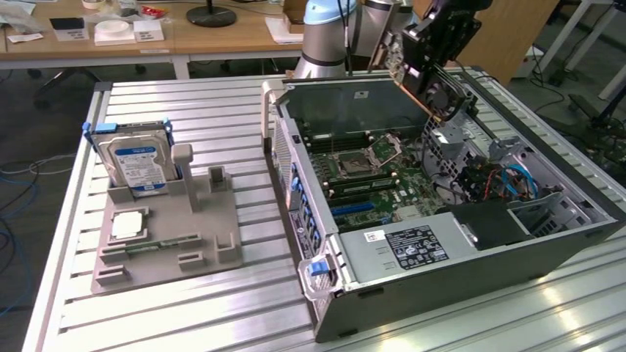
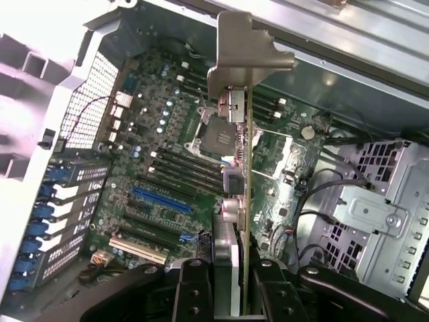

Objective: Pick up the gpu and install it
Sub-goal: 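Insert the gpu into the slot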

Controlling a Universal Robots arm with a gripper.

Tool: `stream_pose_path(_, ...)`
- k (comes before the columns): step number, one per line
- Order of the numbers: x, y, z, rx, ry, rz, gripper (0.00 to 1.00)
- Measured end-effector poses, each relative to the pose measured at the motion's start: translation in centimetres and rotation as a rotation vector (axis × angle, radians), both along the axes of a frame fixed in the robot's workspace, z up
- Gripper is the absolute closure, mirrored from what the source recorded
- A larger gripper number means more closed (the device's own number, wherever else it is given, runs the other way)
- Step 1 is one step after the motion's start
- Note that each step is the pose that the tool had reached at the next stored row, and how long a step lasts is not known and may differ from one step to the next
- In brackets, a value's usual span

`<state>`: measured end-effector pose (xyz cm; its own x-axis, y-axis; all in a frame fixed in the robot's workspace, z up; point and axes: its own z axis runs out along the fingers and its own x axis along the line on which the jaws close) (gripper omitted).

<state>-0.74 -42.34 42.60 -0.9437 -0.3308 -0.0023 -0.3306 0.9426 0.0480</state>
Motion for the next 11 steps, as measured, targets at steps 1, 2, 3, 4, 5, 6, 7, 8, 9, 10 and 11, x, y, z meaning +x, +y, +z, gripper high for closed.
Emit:
stream_pose_path(1, 0.0, -0.01, 0.0, 0.0001, 0.0, 0.009, 0.72)
stream_pose_path(2, 0.0, -0.02, 0.0, 0.0001, 0.0, 0.018, 0.72)
stream_pose_path(3, 0.0, -0.03, 0.0, 0.0001, 0.0, 0.027, 0.72)
stream_pose_path(4, 0.0, -0.04, 0.0, 0.0001, 0.0001, 0.035, 0.72)
stream_pose_path(5, 0.0, -0.05, -0.01, 0.0001, 0.0, 0.044, 0.72)
stream_pose_path(6, 0.0, -0.06, -0.01, 0.0001, 0.0, 0.053, 0.72)
stream_pose_path(7, 0.0, -0.07, -0.01, 0.0, 0.0, 0.061, 0.72)
stream_pose_path(8, 0.0, -0.07, 0.0, 0.0, 0.0, 0.07, 0.72)
stream_pose_path(9, 0.0, -0.08, -0.01, 0.0, 0.0, 0.079, 0.72)
stream_pose_path(10, 0.0, -0.09, -0.01, 0.0, 0.0, 0.088, 0.72)
stream_pose_path(11, 0.0, -0.09, -0.01, 0.0001, 0.0, 0.097, 0.72)
